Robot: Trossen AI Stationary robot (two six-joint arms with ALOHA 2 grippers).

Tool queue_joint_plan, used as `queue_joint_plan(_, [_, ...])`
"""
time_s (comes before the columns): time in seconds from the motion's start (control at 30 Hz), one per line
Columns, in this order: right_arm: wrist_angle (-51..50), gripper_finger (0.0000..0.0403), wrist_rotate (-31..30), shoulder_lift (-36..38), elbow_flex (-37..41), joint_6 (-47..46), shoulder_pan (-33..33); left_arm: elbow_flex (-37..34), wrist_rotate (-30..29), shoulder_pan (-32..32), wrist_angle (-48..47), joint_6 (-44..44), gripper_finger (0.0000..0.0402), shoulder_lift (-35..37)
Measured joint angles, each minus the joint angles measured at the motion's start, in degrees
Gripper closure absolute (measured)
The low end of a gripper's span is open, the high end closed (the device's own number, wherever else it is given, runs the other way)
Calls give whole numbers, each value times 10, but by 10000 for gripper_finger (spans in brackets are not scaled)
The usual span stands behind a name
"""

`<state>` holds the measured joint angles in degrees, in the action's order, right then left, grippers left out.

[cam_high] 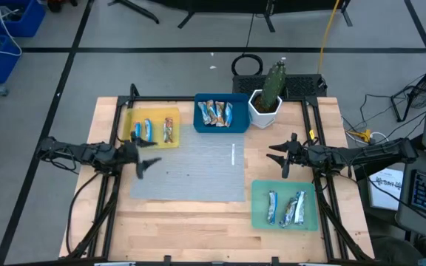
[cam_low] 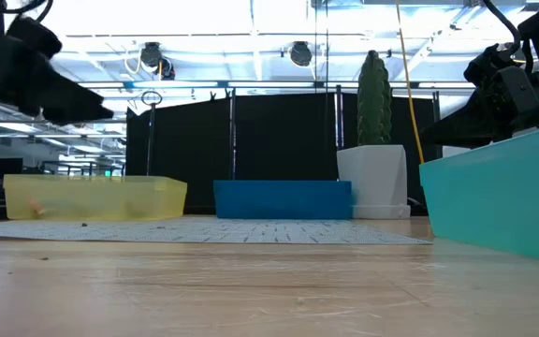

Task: Pick and place Granola Bars by type
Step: Return to Home Position

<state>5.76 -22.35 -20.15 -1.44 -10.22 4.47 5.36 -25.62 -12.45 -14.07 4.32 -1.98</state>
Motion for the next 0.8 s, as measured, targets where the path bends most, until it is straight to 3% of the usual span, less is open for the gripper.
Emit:
queue_joint_plan(0.1, [0, 245, 0, 0, 0, 0, 0, 0, -101, 0, 0, 38, 91, -9])
queue_joint_plan(0.2, [0, 245, 0, 0, 0, 0, 0, 0, -145, 0, 0, 42, 91, -19])
queue_joint_plan(0.8, [0, 245, 0, 0, 0, 0, 0, 0, -114, 0, 6, 19, 91, -36])
